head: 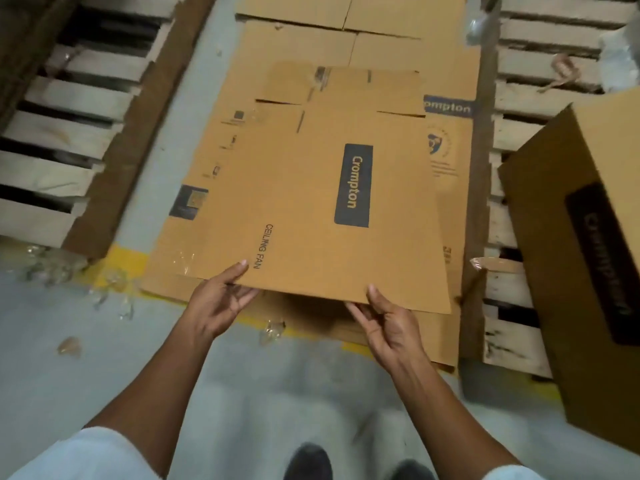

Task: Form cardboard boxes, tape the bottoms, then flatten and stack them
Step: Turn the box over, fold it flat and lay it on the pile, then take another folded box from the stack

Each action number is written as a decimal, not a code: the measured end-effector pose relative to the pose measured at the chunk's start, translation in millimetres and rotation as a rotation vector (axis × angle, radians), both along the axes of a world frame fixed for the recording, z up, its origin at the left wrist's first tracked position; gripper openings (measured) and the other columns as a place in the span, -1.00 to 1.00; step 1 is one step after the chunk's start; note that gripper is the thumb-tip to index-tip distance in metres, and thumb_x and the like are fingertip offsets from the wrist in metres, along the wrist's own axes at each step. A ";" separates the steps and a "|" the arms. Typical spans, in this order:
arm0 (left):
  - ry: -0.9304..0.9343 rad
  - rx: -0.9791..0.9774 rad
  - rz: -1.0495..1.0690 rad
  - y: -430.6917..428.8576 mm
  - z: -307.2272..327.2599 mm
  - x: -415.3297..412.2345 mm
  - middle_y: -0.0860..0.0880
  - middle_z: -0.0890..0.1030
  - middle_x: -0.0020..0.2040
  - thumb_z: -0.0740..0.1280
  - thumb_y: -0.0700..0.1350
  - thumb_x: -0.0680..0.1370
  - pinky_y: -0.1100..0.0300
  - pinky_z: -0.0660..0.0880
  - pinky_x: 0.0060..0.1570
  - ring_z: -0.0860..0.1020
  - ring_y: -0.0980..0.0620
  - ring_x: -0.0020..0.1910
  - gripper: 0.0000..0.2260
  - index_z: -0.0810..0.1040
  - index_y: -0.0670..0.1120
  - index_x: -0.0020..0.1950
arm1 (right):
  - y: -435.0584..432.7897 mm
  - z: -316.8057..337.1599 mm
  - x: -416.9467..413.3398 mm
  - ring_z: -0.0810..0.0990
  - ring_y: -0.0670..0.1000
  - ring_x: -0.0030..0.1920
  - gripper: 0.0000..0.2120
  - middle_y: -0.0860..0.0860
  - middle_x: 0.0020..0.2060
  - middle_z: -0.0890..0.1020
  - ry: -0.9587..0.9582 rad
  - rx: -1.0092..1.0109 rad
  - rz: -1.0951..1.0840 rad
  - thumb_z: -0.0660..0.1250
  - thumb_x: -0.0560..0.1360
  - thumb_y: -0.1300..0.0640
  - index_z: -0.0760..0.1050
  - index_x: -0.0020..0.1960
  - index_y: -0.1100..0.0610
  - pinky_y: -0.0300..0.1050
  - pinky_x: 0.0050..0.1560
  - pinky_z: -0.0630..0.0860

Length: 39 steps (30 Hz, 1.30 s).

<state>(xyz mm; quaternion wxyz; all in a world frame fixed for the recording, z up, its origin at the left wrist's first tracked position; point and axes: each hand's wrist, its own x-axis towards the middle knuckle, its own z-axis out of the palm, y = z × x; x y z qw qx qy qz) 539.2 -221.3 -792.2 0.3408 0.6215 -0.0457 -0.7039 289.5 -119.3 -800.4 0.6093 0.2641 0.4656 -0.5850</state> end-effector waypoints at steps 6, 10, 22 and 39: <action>-0.096 0.206 0.137 16.3 -75.1 3.8 -0.20 0.62 0.22 0.32 -0.28 0.63 -0.02 0.59 0.10 0.62 -0.14 0.13 -0.97 0.51 -0.20 0.06 | 7.7 -80.2 25.6 0.46 0.28 0.32 -0.93 0.20 0.06 0.55 -0.059 0.214 0.056 0.26 0.61 0.41 0.46 0.05 0.30 0.23 0.36 0.46; -0.102 0.289 0.161 24.2 -85.7 -3.4 -0.23 0.49 0.31 0.28 -0.25 0.66 -0.04 0.44 0.40 0.47 -0.20 0.39 -0.94 0.47 -0.25 0.07 | 18.1 -93.5 34.4 0.51 0.27 0.33 -0.94 0.27 0.17 0.53 -0.067 0.268 0.150 0.22 0.63 0.36 0.47 0.04 0.32 0.19 0.39 0.44; -0.266 0.155 -0.133 31.9 -44.5 -38.6 -0.14 0.61 0.26 0.29 -0.18 0.66 -0.02 0.58 0.15 0.61 -0.16 0.21 -0.93 0.56 -0.14 0.08 | 16.0 -59.7 37.1 0.68 0.15 -0.02 -0.76 0.17 0.10 0.66 0.121 0.200 0.347 0.27 0.63 0.29 0.47 0.29 0.23 0.05 0.00 0.64; -0.043 -0.187 -0.995 148.7 160.5 -416.0 -0.06 0.59 0.27 0.36 -0.02 0.63 0.02 0.54 0.21 0.58 0.00 0.17 -0.72 0.50 0.00 0.32 | 117.2 197.9 -363.0 0.66 0.08 -0.11 -0.92 0.08 -0.05 0.68 1.147 0.386 0.230 0.36 0.52 0.14 0.60 -0.01 0.02 0.06 0.00 0.63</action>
